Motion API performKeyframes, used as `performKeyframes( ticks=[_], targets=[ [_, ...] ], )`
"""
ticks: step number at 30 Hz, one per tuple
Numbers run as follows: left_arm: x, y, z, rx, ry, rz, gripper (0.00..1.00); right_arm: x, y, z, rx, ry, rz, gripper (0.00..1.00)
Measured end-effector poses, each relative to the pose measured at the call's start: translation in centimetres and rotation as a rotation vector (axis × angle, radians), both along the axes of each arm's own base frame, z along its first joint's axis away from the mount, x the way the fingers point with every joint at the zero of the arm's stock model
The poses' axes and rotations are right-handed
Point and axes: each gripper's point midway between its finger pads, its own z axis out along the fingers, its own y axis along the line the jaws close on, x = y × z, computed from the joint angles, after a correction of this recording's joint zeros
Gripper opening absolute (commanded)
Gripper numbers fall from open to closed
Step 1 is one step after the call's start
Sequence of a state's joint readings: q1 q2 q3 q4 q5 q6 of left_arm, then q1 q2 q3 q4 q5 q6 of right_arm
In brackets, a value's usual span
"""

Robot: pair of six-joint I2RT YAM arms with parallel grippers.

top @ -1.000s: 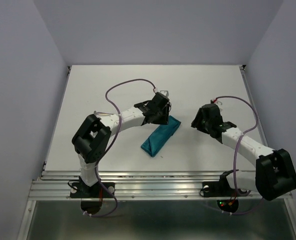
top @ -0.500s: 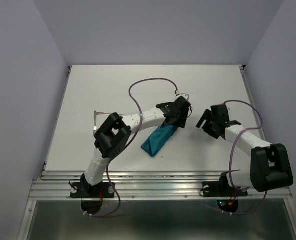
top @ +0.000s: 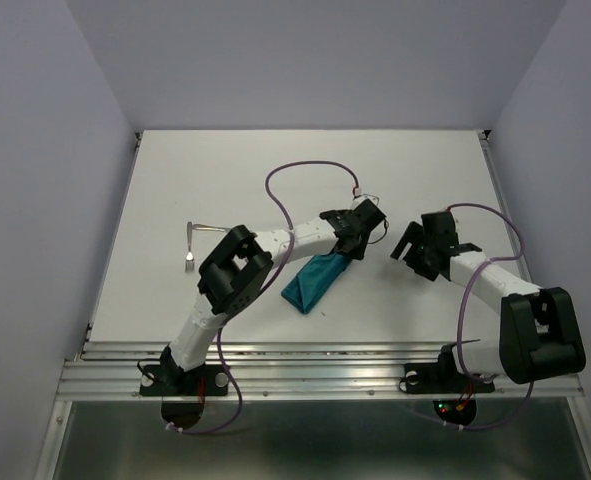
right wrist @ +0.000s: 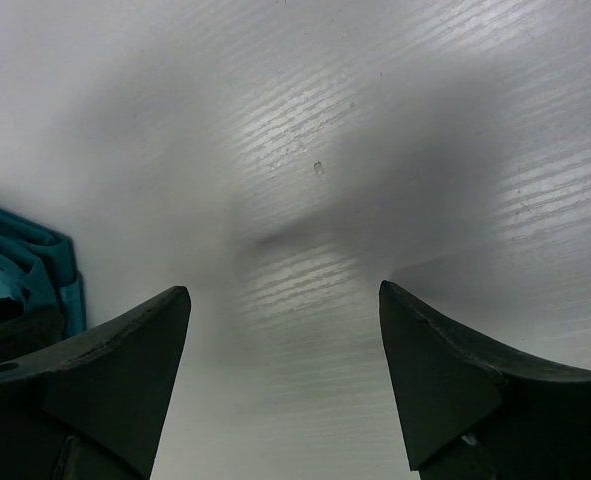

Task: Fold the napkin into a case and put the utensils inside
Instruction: Fold the 2/3-rectangle-folded napkin at the center of the board, then stuff the top corner of the smaller-rectangle-folded napkin into the folded napkin.

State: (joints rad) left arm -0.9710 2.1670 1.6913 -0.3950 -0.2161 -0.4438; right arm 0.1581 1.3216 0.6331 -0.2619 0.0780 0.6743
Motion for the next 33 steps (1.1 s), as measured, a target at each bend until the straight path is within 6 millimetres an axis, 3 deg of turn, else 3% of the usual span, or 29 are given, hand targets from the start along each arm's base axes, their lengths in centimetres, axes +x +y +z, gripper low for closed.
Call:
performKeyframes(
  ticks=[4,8,11,14,15,21,27,33],
  targets=[
    [0.0,0.1,-0.2,0.009,-0.001,-0.001,0.4,0.0,0.0,0.0,0.0,0.001,0.0,0.81],
    [0.1,0.0,-0.3,0.015,-0.001,-0.006,0.44,-0.1,0.0,-0.1,0.0,0.002,0.001,0.81],
    [0.1,0.1,-0.3,0.016,-0.003,-0.006,0.34,-0.1,0.1,-0.1,0.002,0.003,0.003,0.82],
    [0.2,0.2,-0.3,0.023,-0.008,-0.006,0.13,-0.1,0.1,-0.1,0.004,0.002,0.004,0.82],
    [0.3,0.2,-0.3,0.025,-0.011,-0.004,0.0,-0.1,0.1,0.0,0.005,0.002,0.005,0.81],
    [0.3,0.4,-0.3,0.033,-0.012,-0.003,0.0,-0.1,0.5,0.3,0.014,-0.009,0.046,0.81],
    [-0.7,1.1,-0.2,-0.007,0.016,-0.014,0.0,-0.4,2.3,1.1,0.052,-0.036,0.158,0.81],
    [-1.1,2.5,1.9,-0.13,0.047,0.012,0.0,-1.6,6.1,1.2,0.033,-0.05,0.333,0.76]
  ],
)
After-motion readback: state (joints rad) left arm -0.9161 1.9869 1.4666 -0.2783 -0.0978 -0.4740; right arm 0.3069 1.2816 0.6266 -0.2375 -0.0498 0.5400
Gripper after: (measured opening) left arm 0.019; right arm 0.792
